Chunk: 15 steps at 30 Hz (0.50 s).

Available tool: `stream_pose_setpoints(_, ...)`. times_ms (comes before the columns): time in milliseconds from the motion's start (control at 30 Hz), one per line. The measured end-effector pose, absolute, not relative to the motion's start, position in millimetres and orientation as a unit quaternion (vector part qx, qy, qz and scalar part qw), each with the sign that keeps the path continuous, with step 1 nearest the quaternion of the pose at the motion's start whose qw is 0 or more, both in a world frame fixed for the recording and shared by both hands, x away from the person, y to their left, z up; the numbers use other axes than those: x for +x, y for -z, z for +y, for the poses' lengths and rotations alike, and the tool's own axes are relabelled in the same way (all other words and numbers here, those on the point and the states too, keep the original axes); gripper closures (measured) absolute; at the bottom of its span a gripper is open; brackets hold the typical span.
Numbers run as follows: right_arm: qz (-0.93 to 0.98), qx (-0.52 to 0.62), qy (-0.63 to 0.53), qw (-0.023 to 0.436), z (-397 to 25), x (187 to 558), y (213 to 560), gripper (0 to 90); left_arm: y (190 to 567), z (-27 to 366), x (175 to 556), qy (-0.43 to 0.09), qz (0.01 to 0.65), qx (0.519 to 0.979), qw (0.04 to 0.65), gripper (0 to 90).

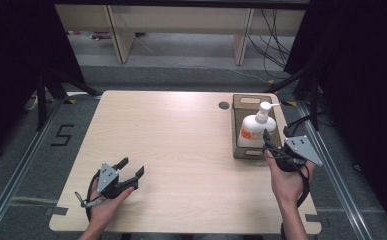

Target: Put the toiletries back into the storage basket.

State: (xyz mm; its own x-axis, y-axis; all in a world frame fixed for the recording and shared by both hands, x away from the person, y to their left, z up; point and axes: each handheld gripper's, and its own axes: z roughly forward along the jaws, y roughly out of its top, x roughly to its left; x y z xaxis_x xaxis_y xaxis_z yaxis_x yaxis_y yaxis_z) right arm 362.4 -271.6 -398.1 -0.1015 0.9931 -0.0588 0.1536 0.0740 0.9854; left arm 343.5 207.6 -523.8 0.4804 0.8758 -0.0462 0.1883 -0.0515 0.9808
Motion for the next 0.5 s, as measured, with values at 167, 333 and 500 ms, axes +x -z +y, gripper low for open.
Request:
stream_pose_setpoints(167, 0.577, 0.502, -0.464, 0.448, -278, 357, 405, 37.5, 524, 207, 343, -0.309, 0.405, 0.657, 0.555, 30.1)
stream_pose_setpoints(333, 0.577, 0.509, -0.459, 0.444, -288, 351, 414, 37.8, 524, 207, 343, -0.309, 0.406, 0.657, 0.556, 30.1)
stream_pose_setpoints(500, 0.581, 0.514, -0.455, 0.438, -294, 347, 420, 38.5, 523, 207, 343, -0.309, 0.407, 0.658, 0.553, 30.1)
